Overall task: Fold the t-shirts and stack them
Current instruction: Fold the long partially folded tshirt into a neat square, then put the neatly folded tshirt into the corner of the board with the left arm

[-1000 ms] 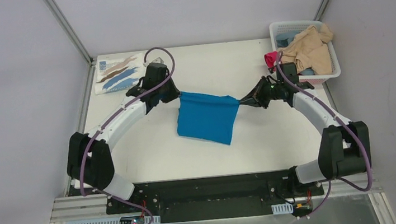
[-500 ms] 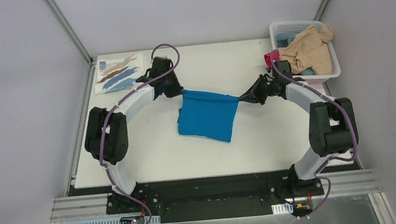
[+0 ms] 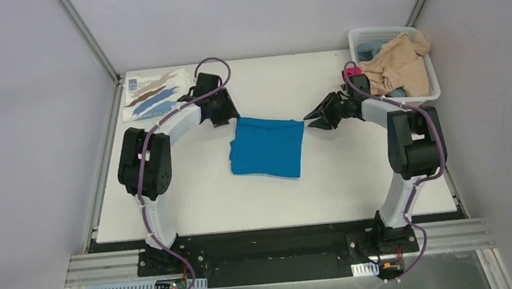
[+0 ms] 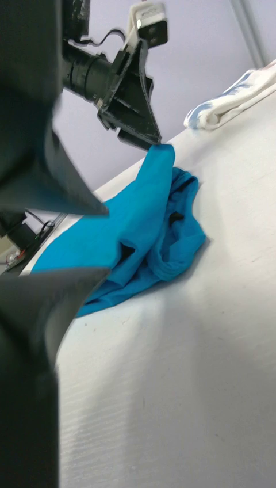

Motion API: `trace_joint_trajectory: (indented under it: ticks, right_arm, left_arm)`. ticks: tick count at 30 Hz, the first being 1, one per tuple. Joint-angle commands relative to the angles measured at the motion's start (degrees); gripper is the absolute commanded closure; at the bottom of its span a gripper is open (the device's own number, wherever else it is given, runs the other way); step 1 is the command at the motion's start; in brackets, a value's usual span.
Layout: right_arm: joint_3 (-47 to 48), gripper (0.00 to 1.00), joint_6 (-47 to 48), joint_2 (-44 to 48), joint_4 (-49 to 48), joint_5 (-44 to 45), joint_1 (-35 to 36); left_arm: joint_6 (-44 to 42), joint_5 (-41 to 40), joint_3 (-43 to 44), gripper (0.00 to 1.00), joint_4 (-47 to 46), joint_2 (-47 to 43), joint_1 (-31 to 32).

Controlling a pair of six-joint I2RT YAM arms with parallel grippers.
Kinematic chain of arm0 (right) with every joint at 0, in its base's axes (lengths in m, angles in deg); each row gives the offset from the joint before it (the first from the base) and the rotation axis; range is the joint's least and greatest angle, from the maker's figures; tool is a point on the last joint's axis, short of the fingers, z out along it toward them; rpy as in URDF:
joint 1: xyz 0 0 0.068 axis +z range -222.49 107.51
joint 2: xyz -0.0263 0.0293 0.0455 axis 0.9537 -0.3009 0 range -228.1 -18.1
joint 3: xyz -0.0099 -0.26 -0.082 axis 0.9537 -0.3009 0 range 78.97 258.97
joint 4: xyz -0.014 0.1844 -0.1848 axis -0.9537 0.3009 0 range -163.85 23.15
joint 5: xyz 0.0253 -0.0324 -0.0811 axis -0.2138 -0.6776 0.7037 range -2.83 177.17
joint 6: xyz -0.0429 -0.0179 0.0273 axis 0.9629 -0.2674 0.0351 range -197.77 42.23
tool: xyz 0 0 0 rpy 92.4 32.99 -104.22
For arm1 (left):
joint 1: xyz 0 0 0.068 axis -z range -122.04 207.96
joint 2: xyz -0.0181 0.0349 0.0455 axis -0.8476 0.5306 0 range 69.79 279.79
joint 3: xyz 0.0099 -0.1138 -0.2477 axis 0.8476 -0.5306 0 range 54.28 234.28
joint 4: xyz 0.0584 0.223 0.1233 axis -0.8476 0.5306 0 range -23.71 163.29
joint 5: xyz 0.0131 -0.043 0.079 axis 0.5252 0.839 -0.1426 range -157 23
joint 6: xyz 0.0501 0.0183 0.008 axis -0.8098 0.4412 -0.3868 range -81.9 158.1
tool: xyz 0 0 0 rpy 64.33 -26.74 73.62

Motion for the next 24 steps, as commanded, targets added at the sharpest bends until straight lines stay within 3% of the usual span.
trace_joint_trajectory:
  ticks: [1, 6, 13, 19, 24]
  right_arm:
    - [3.02, 0.52, -0.5, 1.14, -1.57, 1.04, -0.83]
    - [0.12, 0.02, -0.08, 6.99, -0.31, 3.06, -0.62]
    - [-3.17, 0.01, -0.59, 12.1, -3.51, 2.5, 4.45]
    - [-0.45, 0.01, -4.45, 6.31, -11.82, 1.21, 6.44]
    - [3.02, 0.01, -5.75, -0.13, -14.81, 3.33, 6.66]
  left_arm:
    - [-1.12, 0.03, 2.79, 0.37, -0.49, -1.55, -1.42]
    - [-1.5, 4.19, 1.43, 0.04, -0.96, -5.4, -1.34]
    - [-0.68, 17.96, -1.42, 0.01, -7.2, -6.69, -0.55]
    - [0.16, 24.28, 2.7, 0.01, -8.42, -0.73, -0.54]
    - [0.5, 24.1, 6.64, 0.01, -8.37, 5.92, -0.67]
